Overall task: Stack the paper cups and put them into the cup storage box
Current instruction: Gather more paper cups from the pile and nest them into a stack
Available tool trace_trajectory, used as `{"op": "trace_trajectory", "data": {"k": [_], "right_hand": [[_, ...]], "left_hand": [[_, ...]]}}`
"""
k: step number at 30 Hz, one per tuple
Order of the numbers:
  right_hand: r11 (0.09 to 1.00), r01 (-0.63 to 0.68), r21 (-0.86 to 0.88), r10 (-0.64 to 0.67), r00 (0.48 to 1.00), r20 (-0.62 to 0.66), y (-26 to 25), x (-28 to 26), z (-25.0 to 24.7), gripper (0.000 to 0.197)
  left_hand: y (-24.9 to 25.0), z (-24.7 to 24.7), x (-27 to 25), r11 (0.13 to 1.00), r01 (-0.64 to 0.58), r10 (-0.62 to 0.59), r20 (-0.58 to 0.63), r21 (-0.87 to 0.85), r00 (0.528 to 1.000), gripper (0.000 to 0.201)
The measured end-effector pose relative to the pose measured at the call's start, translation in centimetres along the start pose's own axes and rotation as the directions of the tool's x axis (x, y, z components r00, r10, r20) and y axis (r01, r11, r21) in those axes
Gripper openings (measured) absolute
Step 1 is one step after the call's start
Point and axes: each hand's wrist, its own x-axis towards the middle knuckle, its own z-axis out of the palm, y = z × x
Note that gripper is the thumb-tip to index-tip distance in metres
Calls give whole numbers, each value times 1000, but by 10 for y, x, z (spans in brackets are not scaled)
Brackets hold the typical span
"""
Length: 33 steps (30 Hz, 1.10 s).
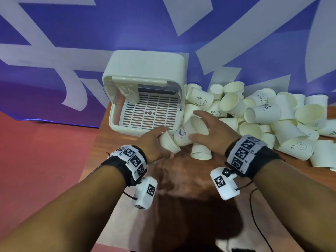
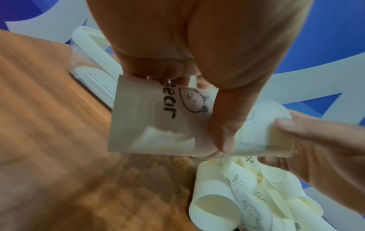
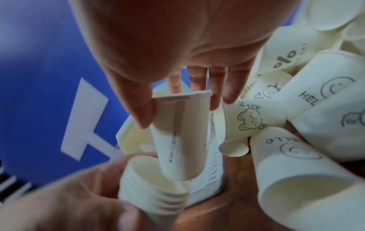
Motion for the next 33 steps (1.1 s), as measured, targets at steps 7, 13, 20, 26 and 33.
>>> {"op": "trace_trajectory", "data": {"k": [7, 13, 20, 26, 33], "right_hand": [[982, -102, 159, 70, 979, 193, -4, -15, 12, 70], [999, -13, -34, 12, 999, -29, -7, 4, 7, 60], [751, 51, -659, -3, 997, 74, 9, 52, 2, 86], [929, -39, -367, -28, 984, -176, 10, 46, -9, 78], [942, -62, 331, 64, 998, 5, 6, -4, -6, 66]], "left_hand": [[34, 14, 1, 992, -121, 121, 27, -25, 992, 89], [20, 20, -1, 996, -83, 82, -30, -41, 996, 93], [6, 12, -5, 1000, 7, -7, -46, 16, 999, 92], [5, 2, -11, 998, 13, -7, -98, 60, 995, 93], [26, 23, -8, 999, -50, 49, -122, -7, 991, 80]]}}
